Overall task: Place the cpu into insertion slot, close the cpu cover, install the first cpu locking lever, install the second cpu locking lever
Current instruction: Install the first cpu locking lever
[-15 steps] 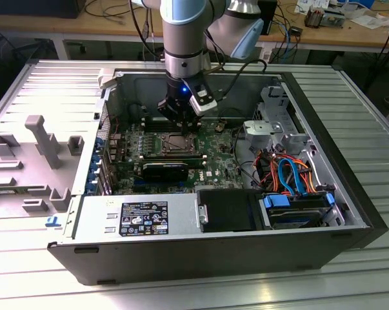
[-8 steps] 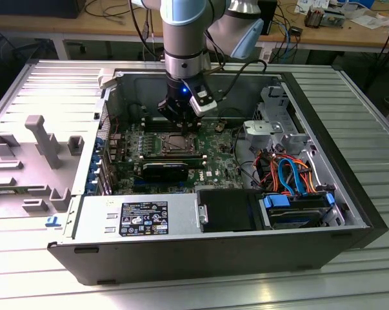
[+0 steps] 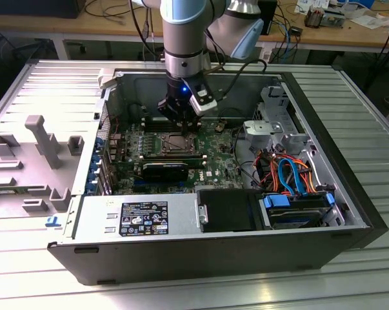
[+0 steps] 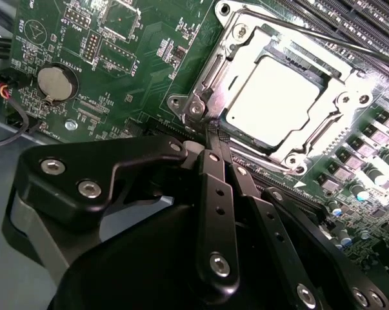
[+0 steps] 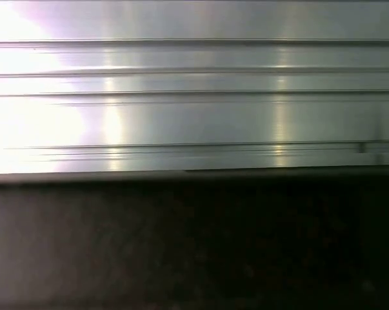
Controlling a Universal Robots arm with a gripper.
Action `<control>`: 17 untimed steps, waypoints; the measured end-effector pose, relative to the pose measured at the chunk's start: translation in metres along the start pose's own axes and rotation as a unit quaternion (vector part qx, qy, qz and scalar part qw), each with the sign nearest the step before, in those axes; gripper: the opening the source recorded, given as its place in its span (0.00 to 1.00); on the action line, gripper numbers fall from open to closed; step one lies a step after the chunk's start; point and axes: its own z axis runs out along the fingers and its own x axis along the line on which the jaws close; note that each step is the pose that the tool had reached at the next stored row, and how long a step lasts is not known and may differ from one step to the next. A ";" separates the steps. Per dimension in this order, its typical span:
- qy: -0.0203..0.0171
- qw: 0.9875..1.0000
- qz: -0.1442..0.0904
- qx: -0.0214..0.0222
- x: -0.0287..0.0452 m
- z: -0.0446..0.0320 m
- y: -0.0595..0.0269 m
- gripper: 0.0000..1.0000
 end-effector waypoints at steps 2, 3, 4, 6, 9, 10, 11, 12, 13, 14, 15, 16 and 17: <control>0.000 1.000 0.000 0.000 0.0000 -0.0002 0.0000 0.11; 0.000 1.000 0.000 0.000 0.0000 -0.0004 -0.0002 0.11; 0.000 1.000 0.000 0.000 0.0000 -0.0004 -0.0004 0.11; 0.000 1.000 0.000 0.000 0.0000 -0.0001 -0.0005 0.11; 0.000 1.000 0.000 0.002 -0.0001 0.0009 -0.0005 0.11; 0.000 1.000 0.000 0.002 -0.0001 0.0013 -0.0005 0.11; 0.000 1.000 0.000 0.003 -0.0001 0.0016 -0.0005 0.11; 0.000 1.000 0.000 0.003 -0.0001 0.0021 -0.0005 0.11; 0.000 1.000 0.000 0.003 -0.0001 0.0025 -0.0005 0.11; 0.000 1.000 0.000 0.004 -0.0001 0.0029 -0.0005 0.11; 0.000 1.000 0.000 0.004 0.0000 0.0034 -0.0005 0.11; 0.000 1.000 0.000 0.005 0.0000 0.0036 -0.0005 0.11; 0.000 1.000 0.000 0.005 0.0000 0.0037 -0.0005 0.11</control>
